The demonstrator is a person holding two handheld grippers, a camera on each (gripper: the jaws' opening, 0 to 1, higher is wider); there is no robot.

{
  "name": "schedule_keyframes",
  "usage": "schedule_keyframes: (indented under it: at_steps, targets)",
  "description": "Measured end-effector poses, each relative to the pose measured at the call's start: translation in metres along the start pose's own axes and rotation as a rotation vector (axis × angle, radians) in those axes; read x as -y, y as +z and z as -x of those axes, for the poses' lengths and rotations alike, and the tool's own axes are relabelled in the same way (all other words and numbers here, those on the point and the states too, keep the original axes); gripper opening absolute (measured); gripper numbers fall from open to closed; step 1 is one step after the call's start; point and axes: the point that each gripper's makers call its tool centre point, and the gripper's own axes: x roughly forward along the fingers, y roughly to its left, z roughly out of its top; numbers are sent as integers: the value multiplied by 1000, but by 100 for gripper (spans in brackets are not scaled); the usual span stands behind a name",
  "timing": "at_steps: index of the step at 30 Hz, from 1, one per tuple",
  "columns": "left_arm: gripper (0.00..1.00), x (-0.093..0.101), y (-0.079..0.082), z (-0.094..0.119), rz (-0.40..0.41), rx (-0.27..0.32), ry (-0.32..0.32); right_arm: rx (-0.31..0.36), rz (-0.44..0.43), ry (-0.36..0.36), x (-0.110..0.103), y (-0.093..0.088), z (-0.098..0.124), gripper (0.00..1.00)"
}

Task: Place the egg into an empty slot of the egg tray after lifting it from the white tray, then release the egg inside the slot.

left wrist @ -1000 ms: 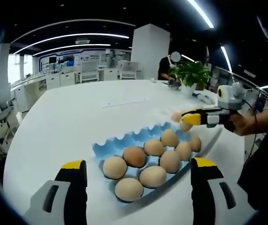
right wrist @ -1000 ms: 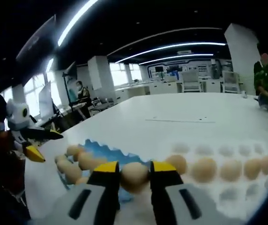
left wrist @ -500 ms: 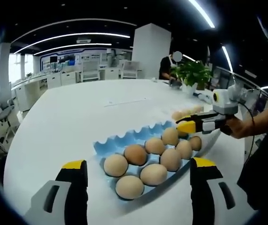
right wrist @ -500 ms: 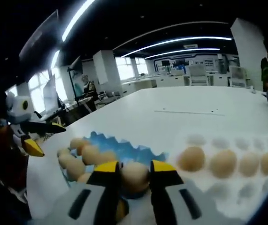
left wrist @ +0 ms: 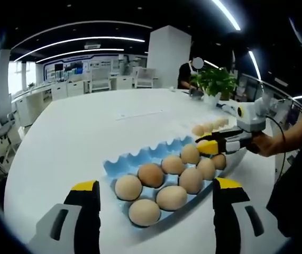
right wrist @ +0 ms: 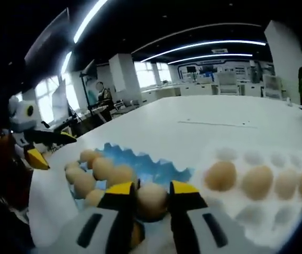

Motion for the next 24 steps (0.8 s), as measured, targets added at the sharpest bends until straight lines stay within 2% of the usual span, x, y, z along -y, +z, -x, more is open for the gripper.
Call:
schedule_keyframes:
  at_steps: [5, 9, 12, 14, 18, 20, 24]
  targets:
    - [86, -1, 1, 0, -4, 0, 2, 17, -38, 7, 3, 3, 1, 25]
    - [86, -1, 2, 0, -6, 2, 4, 7, -20, 16, 1, 3, 4, 25]
    - [86, 0, 2, -1, -10, 0, 0, 32, -9, 8, 4, 11, 12, 25]
    - [86, 1, 3, -2, -9, 1, -2, 54, 7, -21, 11, 18, 16, 25]
    - [86, 1, 3, -3, -9, 0, -6, 100, 6, -118, 38, 32, 27, 25]
    - [86, 2, 3, -3, -12, -1, -10, 109, -18, -171, 53, 34, 31, 25]
    - [86, 2, 4, -4, -11, 1, -10, 120, -23, -226, 70, 37, 33, 25]
